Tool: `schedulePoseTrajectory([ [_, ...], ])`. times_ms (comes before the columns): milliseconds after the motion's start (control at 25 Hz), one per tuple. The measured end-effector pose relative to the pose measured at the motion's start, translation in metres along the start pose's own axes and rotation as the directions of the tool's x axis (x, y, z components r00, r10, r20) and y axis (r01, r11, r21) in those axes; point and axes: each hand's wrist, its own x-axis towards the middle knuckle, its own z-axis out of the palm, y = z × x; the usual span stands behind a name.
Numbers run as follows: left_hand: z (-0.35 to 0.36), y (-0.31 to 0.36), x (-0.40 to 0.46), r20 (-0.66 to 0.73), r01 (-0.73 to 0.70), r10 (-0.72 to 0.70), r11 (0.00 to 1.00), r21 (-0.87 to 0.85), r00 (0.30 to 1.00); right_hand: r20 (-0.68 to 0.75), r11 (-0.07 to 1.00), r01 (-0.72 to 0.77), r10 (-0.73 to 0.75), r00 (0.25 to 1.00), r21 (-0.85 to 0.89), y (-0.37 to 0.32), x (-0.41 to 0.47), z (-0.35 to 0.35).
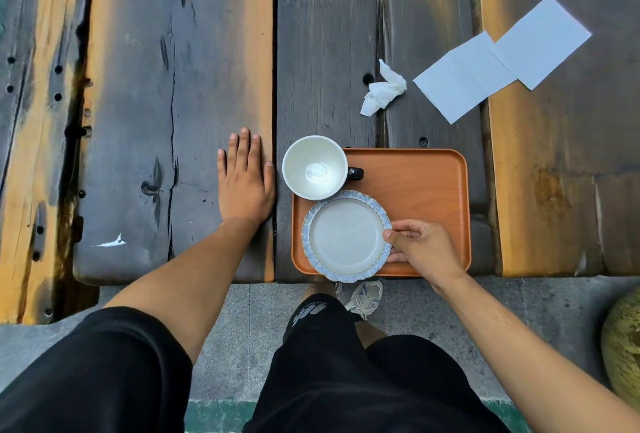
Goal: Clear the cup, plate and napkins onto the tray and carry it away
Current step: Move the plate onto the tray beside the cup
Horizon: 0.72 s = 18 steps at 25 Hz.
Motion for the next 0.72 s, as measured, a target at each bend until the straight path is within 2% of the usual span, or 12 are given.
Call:
schedulePoseTrajectory([
  [280, -0.0002, 0.0000, 0.0005, 0.007, 0.001, -0.001, 1.000, 0.001, 1.000, 0.044, 0.999, -0.023, 0.021, 0.999, 0.032, 0.0016, -0.0006, 0.0008],
  [720, -0.0043, 0.0026, -0.0009, 0.024, 0.001, -0.001, 1.000, 0.002, 1.000, 0.038, 0.997, -0.027, 0.030, 0.999, -0.069, 0.0046, 0.0033, 0.0018],
])
